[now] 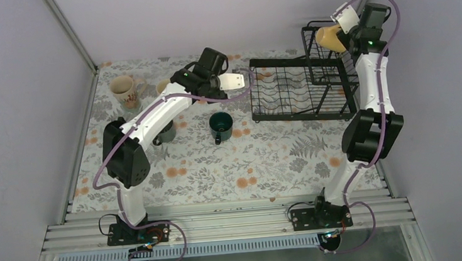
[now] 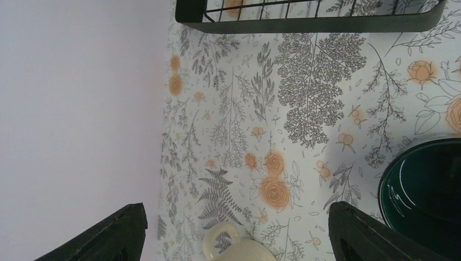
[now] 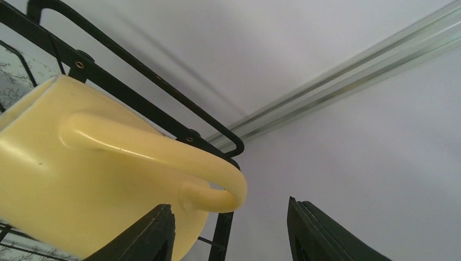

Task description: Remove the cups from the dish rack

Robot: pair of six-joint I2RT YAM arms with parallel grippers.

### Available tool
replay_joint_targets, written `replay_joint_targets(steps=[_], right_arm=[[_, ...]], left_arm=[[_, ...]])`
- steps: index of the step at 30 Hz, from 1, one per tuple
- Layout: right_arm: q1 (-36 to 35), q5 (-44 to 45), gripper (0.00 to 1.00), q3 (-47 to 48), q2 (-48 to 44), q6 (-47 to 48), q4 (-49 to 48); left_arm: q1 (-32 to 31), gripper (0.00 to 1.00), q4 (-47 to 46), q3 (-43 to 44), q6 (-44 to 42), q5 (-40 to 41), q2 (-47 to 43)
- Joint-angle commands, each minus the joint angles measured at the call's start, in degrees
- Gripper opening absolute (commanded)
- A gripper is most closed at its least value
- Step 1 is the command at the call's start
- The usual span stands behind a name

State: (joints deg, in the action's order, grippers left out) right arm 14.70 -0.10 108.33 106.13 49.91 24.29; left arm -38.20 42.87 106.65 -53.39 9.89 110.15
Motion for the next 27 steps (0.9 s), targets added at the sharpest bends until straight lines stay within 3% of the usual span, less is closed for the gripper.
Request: replay_joint_targets(steps=[1, 19, 27], right_arm=[[-0.2, 2.0, 0.55, 2.9, 1.9, -3.1, -0.5], [-2.0, 0.3, 0.58, 6.5, 8.3, -9.8, -4.9], [-3.8, 3.4, 0.33, 8.2, 9.9, -9.5, -4.9]], left_arm=[[0.9, 0.83, -2.8, -1.3, -0.4, -0.9, -2.7], [1.9, 0.84, -6.3, -5.0, -0.7, -2.2, -4.5], [1.8, 0.84, -6.1, -4.3, 0.0, -3.1, -4.4]])
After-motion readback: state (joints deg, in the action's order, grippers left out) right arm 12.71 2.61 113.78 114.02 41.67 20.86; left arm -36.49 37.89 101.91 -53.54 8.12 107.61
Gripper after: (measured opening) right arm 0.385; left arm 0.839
